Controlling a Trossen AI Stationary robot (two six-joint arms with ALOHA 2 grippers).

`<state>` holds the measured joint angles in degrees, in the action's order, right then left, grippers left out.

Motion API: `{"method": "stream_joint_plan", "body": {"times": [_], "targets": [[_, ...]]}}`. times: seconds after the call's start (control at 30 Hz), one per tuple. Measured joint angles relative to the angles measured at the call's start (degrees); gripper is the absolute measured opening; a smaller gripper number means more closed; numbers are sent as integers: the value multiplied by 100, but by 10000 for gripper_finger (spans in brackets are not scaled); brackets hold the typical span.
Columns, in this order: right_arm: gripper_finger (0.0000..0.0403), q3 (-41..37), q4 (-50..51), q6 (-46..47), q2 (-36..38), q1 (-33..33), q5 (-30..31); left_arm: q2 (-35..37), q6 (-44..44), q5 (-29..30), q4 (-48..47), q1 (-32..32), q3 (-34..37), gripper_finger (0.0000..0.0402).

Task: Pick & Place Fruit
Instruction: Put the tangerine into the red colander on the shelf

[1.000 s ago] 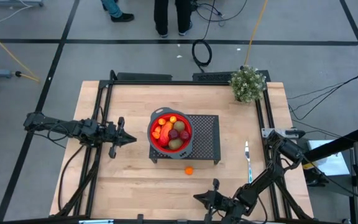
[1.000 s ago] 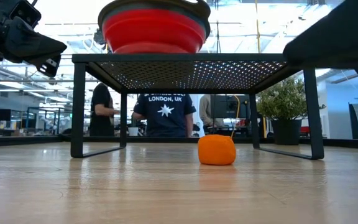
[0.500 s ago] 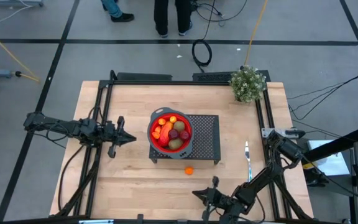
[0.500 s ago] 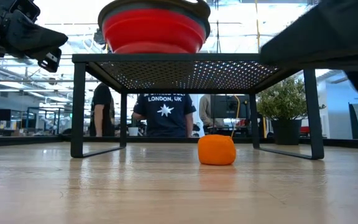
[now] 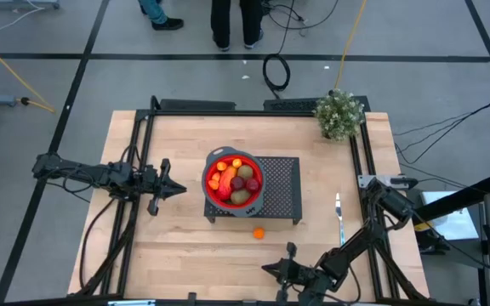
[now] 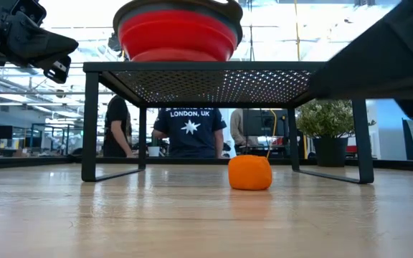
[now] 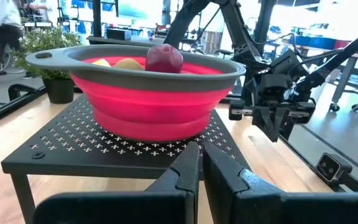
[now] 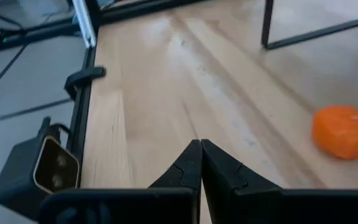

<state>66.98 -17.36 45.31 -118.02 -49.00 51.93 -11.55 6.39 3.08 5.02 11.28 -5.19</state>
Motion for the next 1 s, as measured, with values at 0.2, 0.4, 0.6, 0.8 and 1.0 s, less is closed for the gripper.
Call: {"method": "stream_joint_plan", "body": {"times": [0.2,0.4,0.6,0.8,1.0], "targets": [[0,0,3,-101,0,158,-501,0,-2,-1,-6,1,0,19],[1,0,-36,-102,0,319,-712,0,-2,-3,-5,1,0,19],[26,0,-83,-75,0,329,-711,0,-1,-7,-5,1,0,19],[77,0,-84,264,0,329,-720,0,-9,-12,-5,-1,0,19],[141,0,-81,349,0,329,-724,0,-19,-18,-5,1,0,19]]}}
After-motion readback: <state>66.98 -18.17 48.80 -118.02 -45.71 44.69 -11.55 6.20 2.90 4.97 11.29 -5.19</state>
